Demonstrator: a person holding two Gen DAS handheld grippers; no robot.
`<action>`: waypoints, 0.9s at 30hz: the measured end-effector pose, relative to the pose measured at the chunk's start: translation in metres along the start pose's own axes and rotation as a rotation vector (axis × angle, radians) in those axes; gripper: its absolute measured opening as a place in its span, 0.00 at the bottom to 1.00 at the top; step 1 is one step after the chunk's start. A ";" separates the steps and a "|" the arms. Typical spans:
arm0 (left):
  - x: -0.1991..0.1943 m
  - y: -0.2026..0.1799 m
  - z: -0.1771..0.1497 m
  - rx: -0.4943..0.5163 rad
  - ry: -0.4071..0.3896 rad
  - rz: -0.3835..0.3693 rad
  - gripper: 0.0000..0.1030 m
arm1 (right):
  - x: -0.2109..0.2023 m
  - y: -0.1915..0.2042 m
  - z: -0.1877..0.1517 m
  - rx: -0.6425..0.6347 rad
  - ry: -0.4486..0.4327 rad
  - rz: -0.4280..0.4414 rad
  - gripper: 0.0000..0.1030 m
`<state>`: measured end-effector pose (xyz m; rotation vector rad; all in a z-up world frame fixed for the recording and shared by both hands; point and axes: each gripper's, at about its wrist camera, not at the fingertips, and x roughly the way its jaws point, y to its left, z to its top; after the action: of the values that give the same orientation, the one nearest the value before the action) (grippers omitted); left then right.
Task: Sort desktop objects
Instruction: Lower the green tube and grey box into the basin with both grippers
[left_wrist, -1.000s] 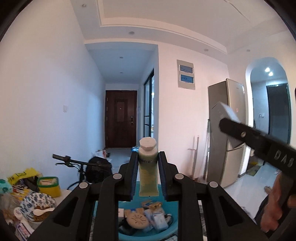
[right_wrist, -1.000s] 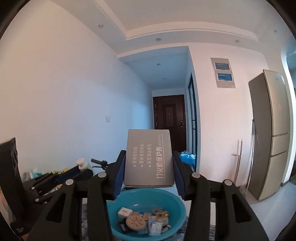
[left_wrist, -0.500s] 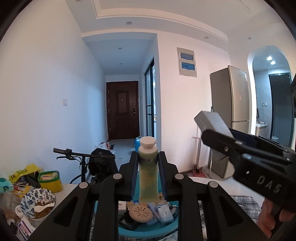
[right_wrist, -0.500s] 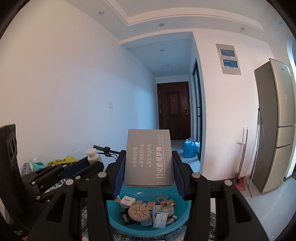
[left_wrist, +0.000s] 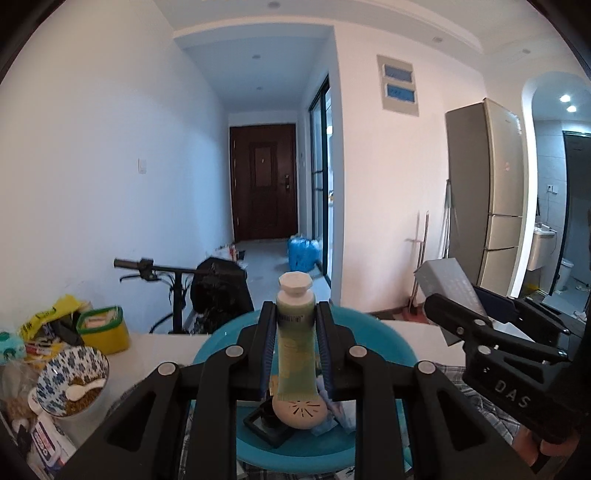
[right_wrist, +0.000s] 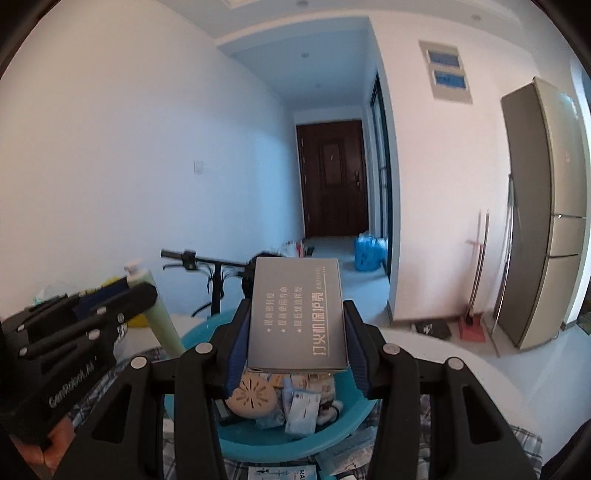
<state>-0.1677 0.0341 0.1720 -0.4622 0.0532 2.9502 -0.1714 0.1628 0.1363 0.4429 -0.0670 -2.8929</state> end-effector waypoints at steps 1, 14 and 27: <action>0.006 0.001 -0.002 -0.005 0.015 -0.002 0.22 | 0.004 -0.002 -0.002 0.001 0.004 0.004 0.44; 0.087 0.011 -0.041 -0.011 0.191 0.051 0.22 | 0.057 0.000 -0.027 -0.034 0.087 0.030 0.44; 0.125 0.026 -0.065 -0.049 0.286 0.062 0.22 | 0.077 -0.007 -0.039 -0.018 0.135 0.017 0.44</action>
<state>-0.2699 0.0234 0.0724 -0.9023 0.0284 2.9258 -0.2326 0.1528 0.0761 0.6289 -0.0231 -2.8361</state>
